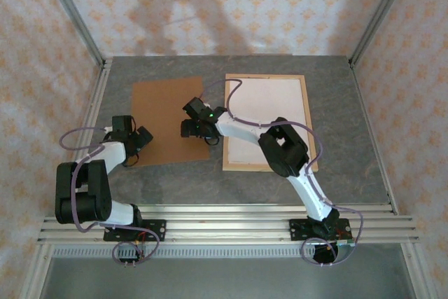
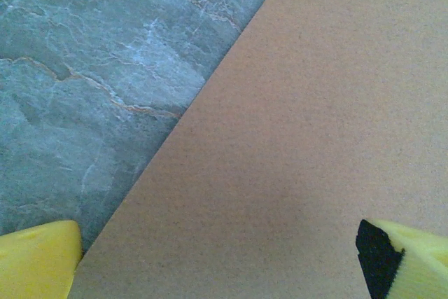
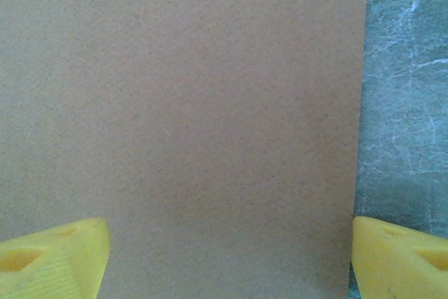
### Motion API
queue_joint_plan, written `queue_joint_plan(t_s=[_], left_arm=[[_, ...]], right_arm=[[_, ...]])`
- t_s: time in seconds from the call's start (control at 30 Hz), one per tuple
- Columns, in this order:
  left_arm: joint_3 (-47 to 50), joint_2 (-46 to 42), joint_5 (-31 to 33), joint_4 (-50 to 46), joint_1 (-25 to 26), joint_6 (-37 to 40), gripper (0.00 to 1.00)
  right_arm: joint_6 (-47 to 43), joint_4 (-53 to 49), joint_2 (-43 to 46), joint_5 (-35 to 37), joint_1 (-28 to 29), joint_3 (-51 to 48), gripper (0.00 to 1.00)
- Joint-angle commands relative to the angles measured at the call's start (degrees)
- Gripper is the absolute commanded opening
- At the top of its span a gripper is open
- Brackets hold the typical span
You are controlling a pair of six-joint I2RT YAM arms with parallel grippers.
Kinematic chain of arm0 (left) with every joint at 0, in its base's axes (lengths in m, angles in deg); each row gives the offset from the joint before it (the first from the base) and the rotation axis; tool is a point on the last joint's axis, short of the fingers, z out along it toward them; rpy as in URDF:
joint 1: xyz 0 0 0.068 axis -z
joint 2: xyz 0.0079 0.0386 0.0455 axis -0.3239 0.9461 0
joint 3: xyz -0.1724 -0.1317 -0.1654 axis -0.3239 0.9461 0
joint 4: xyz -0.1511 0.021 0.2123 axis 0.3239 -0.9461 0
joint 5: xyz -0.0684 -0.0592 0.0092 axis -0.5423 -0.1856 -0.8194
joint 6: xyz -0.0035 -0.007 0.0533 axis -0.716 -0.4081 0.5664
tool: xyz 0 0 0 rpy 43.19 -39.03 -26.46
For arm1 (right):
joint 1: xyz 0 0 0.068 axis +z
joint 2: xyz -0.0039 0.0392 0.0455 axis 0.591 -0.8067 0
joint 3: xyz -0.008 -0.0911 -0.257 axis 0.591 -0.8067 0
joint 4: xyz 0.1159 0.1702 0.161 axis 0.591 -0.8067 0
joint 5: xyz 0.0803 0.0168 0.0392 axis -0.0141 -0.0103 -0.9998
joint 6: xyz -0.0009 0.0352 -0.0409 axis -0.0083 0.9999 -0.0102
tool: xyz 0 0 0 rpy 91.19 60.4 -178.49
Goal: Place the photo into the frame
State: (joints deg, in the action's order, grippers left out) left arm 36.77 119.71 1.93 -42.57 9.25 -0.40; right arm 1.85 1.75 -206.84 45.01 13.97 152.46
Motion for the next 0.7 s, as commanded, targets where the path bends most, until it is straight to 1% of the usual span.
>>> queue_joint_plan(t_s=[0.0, 0.23, 0.5, 0.67], left_arm=[[2.4, 2.2, -14.9, 4.3, 4.9, -3.5, 0.96], [2.5, -0.2, -14.9, 5.2, 10.4, -7.3, 0.95], [2.9, -2.9, -13.0, 5.3, 17.4, -11.1, 0.95], [3.9, -3.8, -11.5, 6.4, 20.8, -13.3, 0.95]], right_arm=[[-0.7, 5.8, 4.3, -6.9, 1.7, -2.0, 0.87], [-2.2, 6.9, 11.0, -5.2, 1.7, -6.7, 0.87], [-2.5, 7.5, 16.7, -3.5, 1.7, -13.3, 0.87], [-3.7, 4.8, 19.1, -0.3, 1.7, -15.2, 0.88]])
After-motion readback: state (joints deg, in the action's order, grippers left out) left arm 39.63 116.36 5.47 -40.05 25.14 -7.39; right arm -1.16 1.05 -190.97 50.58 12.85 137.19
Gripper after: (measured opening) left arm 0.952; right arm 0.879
